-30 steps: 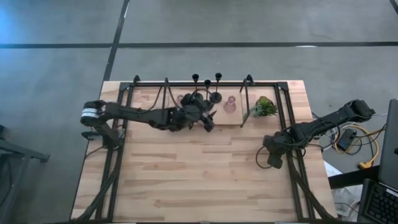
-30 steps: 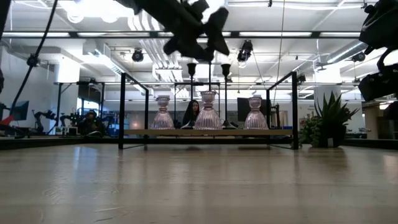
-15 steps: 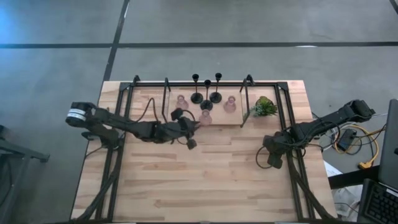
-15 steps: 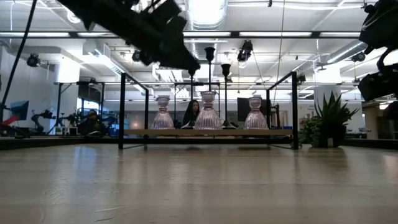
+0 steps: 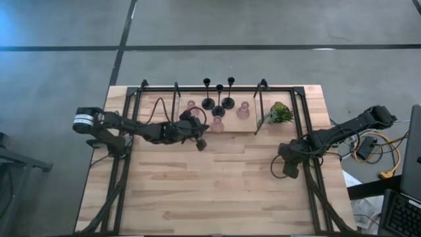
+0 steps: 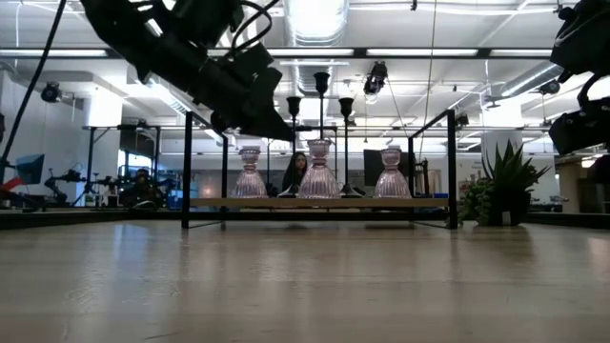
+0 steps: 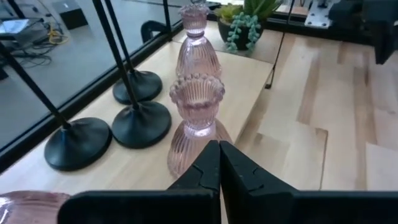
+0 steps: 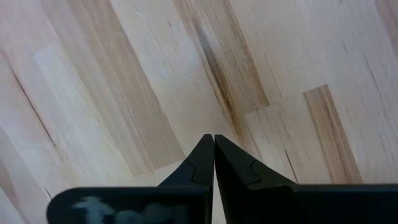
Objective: Pick & Place candle stick holders
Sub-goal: Put the purple glass candle holder on the shelf
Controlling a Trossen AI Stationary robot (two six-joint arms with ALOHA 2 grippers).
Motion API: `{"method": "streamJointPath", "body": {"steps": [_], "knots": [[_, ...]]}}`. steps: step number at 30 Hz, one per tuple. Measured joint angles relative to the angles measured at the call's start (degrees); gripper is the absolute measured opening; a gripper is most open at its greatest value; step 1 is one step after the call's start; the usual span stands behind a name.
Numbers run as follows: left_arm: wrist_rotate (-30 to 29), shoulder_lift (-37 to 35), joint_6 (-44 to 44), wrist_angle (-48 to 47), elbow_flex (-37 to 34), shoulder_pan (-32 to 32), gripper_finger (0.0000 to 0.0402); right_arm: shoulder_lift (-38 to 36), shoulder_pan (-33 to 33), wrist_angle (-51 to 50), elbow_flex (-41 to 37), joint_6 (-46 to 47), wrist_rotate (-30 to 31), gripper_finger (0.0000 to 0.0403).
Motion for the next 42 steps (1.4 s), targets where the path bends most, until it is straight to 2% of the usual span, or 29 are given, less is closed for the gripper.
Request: {"method": "streamJointPath", "body": {"steps": [7, 13, 42], "knots": [[5.86, 0.13, -0.58, 1.79, 0.33, 2.07, 0.0001, 0.02, 0.01, 0.02, 0.00, 0.00, 0.00, 0.0008], [7.75, 1.81, -0.16, 1.58, 1.63, 2.61, 0.0001, 0.02, 0.01, 0.02, 0.00, 0.00, -0.02, 0.0008], [9.65, 9.68, -0.77, 0.86, 7.06, 5.54, 0.0000, 0.00, 0.00, 0.01, 0.00, 0.00, -0.02, 0.0008]]}}
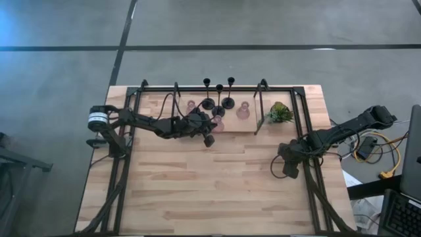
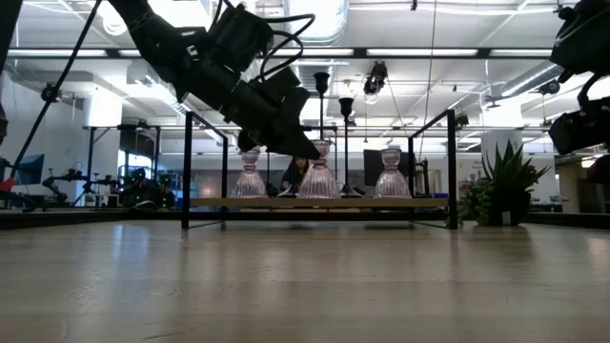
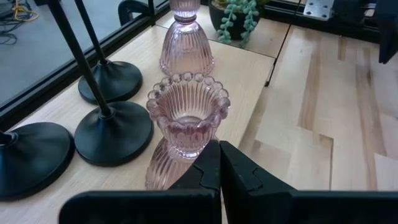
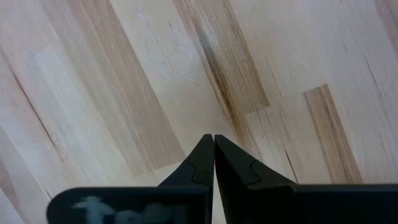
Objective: Pick & Place candle stick holders
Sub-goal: Put the purple glass candle holder on the shelf
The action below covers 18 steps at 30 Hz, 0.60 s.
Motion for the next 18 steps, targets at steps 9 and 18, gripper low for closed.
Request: {"method": "streamJointPath", "body": {"steps": [9, 18], "knots": [[0.57, 0.02, 1.33, 0.82, 0.00, 0.58, 0.0000, 0.01, 0.00, 0.00, 0.00, 0.00, 0.00, 0.0008], [2.53, 0.02, 1.57, 2.01, 0.00, 1.36, 0.0000, 0.01, 0.01, 0.01, 0.00, 0.00, 0.01, 0.0008]]}}
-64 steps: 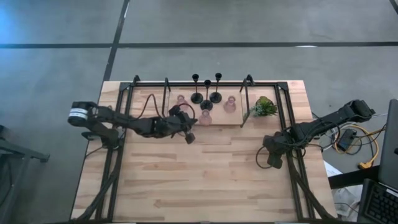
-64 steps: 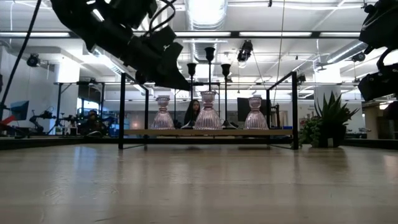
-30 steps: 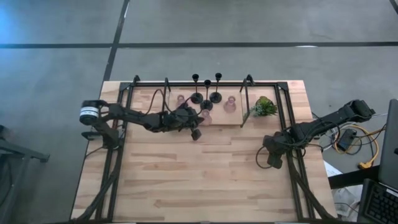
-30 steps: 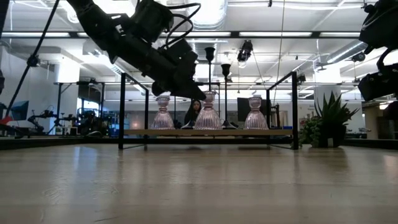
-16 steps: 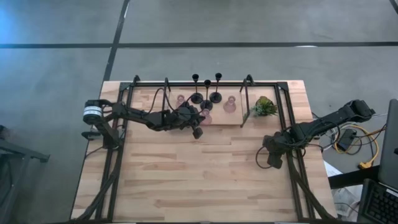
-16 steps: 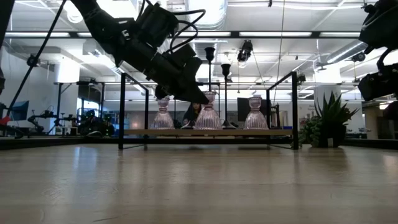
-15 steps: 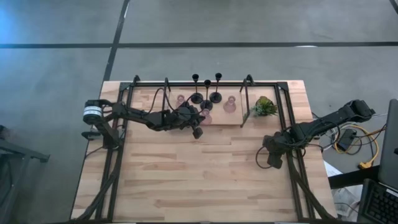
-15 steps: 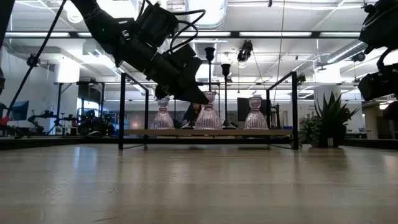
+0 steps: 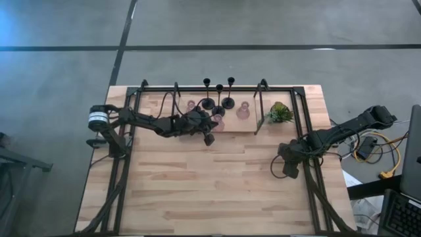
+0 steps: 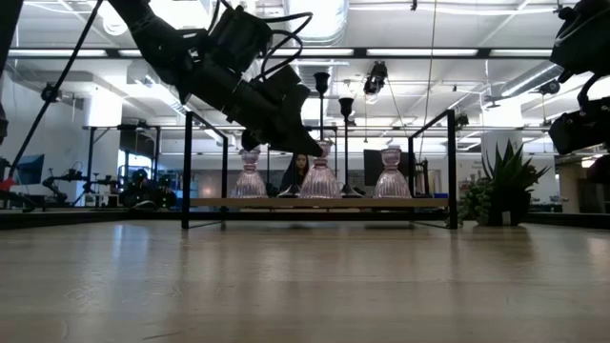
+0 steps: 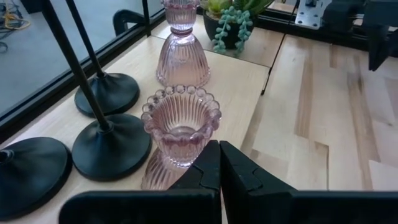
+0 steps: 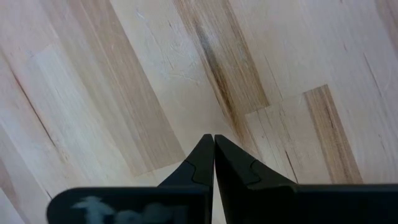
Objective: Pick & Place candle stick holders
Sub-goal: Put the purple glass candle holder on the shelf, then return to Home Position
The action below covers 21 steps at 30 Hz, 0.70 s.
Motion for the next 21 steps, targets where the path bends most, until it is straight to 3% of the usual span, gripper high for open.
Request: {"method": "streamJointPath", "body": {"steps": [10, 18, 21], "knots": [[1.30, 0.00, 0.74, 0.20, -0.02, 1.05, 0.0000, -0.01, -0.01, 0.00, 0.00, 0.00, 0.01, 0.0008], [11.51, -1.15, -0.54, 1.33, -0.11, 0.45, 0.0000, 0.00, -0.02, 0.00, 0.00, 0.00, 0.00, 0.0008], [11.69, -3.77, -0.71, -0.90, -0.11, -0.90, 0.0000, -0.01, -0.02, -0.02, 0.00, 0.00, 0.01, 0.0008]]}}
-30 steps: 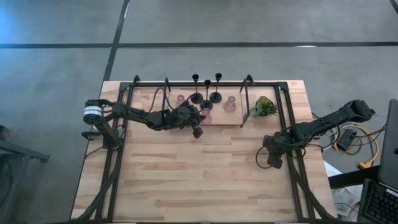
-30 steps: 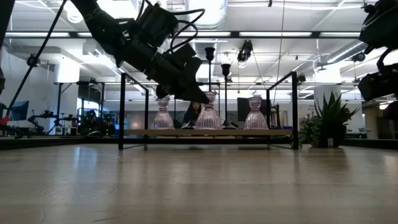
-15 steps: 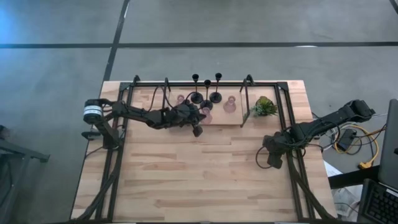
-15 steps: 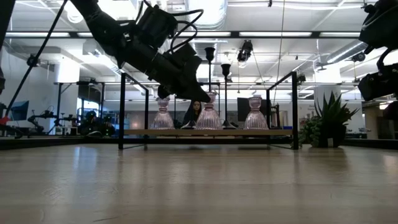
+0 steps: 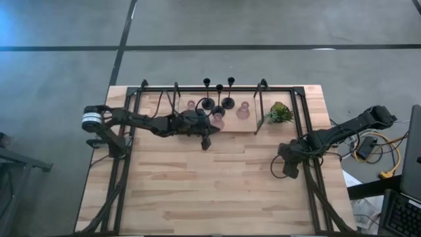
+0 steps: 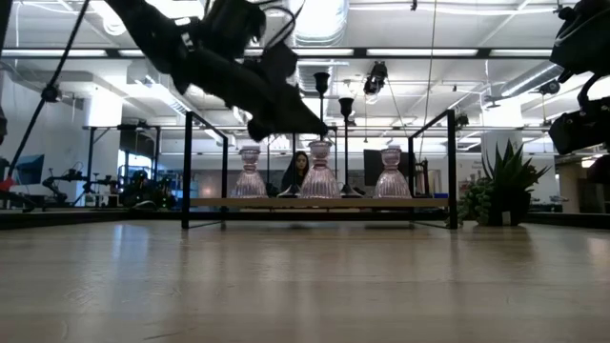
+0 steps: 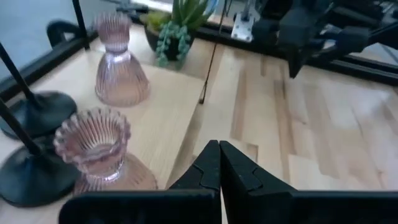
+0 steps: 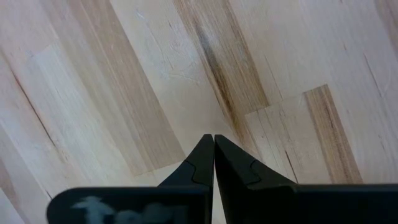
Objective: Pick & Place candle stick holders
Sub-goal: Return to Home Position
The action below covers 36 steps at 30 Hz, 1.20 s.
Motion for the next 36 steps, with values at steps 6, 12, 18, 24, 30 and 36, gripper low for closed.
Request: {"method": "streamJointPath", "body": {"steps": [6, 12, 18, 24, 30, 36], "knots": [[-4.80, -8.18, 2.27, -4.03, -1.00, -4.80, 0.0000, 0.01, 0.00, 0.02, 0.00, 0.00, -0.01, 0.0008], [-4.04, -18.26, 7.42, 0.73, -8.30, -11.49, 0.0000, 0.02, 0.02, 0.04, 0.00, 0.02, -0.02, 0.0008], [-3.27, -33.29, 10.89, 9.17, -22.07, -16.91, 0.0000, 0.00, 0.00, 0.08, 0.00, 0.00, 0.00, 0.0008], [-0.30, -48.17, 10.14, 9.88, -33.76, -17.20, 0.0000, 0.00, 0.02, 0.15, 0.00, 0.00, -0.02, 0.0008], [0.93, -60.08, 12.78, 10.25, -41.77, -17.16, 0.0000, 0.00, 0.00, 0.29, 0.00, 0.00, 0.00, 0.0008], [2.83, -69.22, 13.58, 6.75, -46.39, -16.86, 0.0000, 0.00, 0.02, 0.48, 0.00, 0.00, 0.00, 0.0008]]}}
